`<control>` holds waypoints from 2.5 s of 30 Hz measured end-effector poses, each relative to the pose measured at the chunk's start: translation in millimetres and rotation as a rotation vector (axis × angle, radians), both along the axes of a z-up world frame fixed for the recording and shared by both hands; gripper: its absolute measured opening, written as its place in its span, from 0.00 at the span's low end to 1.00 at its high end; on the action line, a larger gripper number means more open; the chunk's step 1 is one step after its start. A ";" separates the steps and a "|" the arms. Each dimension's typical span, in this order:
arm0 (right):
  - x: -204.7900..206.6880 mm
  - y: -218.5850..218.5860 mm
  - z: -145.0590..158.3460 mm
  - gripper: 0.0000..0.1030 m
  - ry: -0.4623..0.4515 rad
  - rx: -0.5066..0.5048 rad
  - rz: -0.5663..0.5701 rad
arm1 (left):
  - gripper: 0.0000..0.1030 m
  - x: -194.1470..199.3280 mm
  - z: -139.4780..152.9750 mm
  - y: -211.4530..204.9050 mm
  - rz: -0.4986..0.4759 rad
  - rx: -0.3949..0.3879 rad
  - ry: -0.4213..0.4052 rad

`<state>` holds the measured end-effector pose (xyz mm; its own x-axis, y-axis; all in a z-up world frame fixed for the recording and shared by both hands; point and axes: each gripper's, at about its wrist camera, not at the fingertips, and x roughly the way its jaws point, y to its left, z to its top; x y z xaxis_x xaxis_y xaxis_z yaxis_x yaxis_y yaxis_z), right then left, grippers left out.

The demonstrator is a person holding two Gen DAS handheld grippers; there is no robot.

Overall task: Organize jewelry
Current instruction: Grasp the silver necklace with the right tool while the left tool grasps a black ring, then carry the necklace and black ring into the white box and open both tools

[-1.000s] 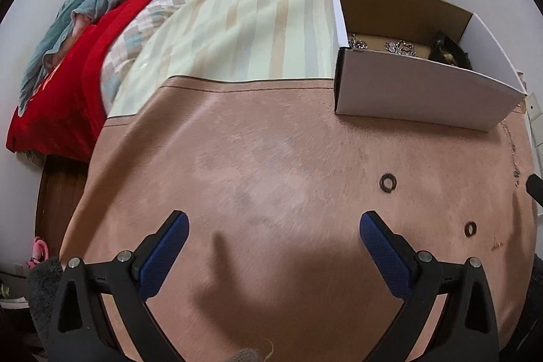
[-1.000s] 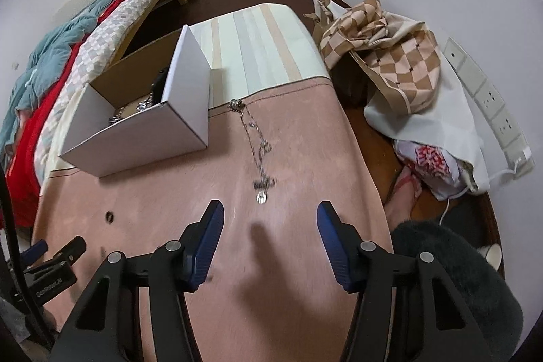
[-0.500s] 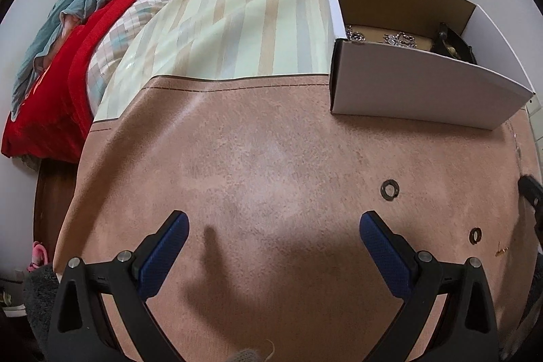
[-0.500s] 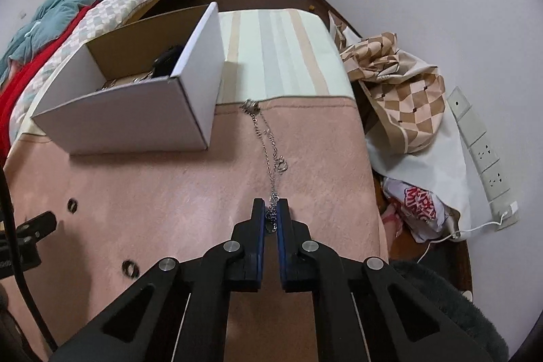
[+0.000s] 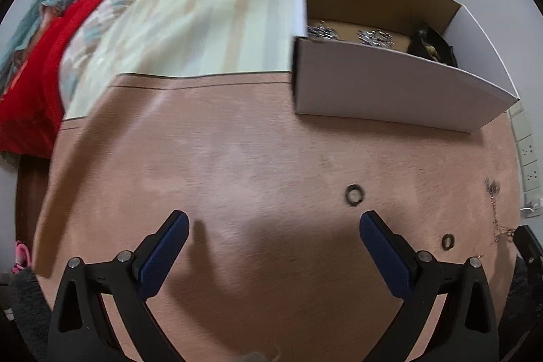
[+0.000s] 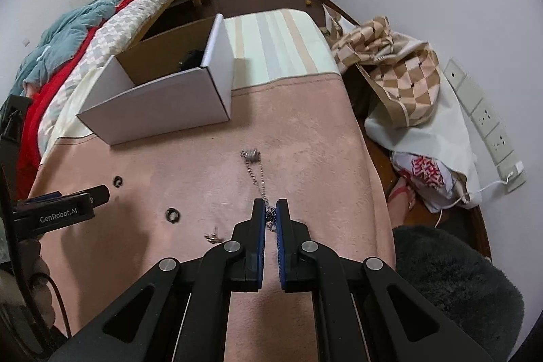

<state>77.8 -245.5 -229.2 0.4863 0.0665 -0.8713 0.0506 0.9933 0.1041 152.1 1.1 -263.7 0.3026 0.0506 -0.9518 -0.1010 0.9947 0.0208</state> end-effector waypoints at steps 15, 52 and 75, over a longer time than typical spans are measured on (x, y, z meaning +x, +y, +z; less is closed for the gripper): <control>11.5 -10.6 -5.0 0.06 0.010 -0.009 -0.034 | 0.17 2.7 9.8 -25.4 -0.103 -0.034 -0.081; 120.7 53.9 168.2 0.06 -0.177 0.248 0.215 | 0.09 104.8 139.0 16.1 -0.134 -0.319 -0.155; 169.2 63.4 56.0 0.60 0.169 0.329 0.213 | 0.90 143.8 114.5 30.0 -0.077 -0.214 -0.094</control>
<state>247.0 -182.0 -173.2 0.2843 0.4376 -0.8531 -0.1084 0.8987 0.4249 295.8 31.1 -149.1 0.3857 -0.1760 -0.9057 -0.0159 0.9802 -0.1972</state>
